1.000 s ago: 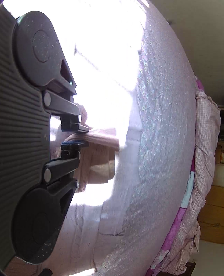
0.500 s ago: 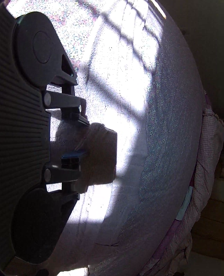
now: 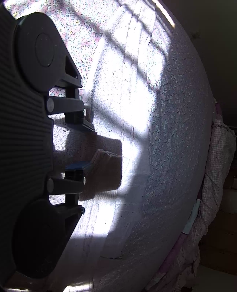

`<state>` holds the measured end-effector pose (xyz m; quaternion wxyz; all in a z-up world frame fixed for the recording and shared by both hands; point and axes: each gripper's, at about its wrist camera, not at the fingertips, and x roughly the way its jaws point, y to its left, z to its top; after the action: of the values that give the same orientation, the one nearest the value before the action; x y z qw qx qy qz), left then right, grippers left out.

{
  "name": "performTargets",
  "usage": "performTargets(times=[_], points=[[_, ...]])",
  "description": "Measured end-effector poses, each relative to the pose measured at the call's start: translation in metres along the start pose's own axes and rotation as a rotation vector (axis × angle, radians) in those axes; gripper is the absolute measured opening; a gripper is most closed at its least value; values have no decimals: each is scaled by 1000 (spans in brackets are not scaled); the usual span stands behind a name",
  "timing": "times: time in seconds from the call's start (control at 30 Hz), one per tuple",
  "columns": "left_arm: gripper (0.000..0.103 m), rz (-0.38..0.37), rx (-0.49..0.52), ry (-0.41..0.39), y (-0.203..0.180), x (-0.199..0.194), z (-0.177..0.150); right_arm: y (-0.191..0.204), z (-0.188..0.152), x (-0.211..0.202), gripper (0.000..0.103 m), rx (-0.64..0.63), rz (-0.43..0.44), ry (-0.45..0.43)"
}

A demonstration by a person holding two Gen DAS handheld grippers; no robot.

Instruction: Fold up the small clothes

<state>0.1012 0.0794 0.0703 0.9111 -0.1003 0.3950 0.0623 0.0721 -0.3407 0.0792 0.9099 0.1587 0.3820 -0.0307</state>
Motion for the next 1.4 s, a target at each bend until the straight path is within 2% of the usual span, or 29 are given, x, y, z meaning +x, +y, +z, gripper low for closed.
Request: performTargets(times=[0.13,0.4,0.63,0.97,1.07,1.27,1.4], points=[[45,18,-28,-6,16,-15,3,5,-1,-16,70,13,27,-16],[51,141,-36,-1,52,-27,6,30,-11,-28,70,-10,84,38],[54,228,12,47,95,-28,7,43,-17,-33,70,-41,113,68],[54,235,101,75,132,-10,-2,56,-29,-34,70,-71,101,118],[56,245,134,60,138,-2,-3,56,-33,-32,70,-69,87,134],[65,271,237,5,145,9,-1,57,-46,-17,70,-70,63,213],[71,279,288,-24,150,18,2,60,-50,-14,70,-102,51,217]])
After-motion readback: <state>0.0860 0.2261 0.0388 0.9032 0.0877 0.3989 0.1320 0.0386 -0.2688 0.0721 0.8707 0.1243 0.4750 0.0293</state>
